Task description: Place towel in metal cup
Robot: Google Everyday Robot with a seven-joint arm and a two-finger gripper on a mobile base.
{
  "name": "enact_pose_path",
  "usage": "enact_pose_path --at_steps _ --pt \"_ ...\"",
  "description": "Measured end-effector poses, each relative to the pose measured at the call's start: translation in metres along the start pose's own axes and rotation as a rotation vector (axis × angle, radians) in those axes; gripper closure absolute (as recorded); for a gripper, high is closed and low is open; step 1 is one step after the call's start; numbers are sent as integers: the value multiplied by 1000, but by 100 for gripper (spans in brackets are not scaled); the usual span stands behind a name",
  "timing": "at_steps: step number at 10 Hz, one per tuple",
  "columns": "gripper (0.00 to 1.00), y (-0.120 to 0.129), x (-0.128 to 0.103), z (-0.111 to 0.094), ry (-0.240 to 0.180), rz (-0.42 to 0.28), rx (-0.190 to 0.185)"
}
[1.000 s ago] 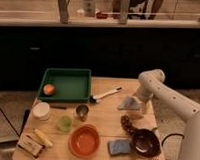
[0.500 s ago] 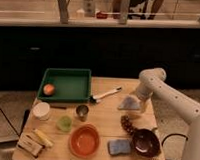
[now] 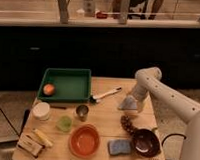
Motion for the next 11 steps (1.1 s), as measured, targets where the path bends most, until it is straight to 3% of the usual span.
enact_pose_path --at_steps 6,11 --pt "97 3 -5 23 9 -28 -71" --pt "100 9 0 16 2 -31 -64"
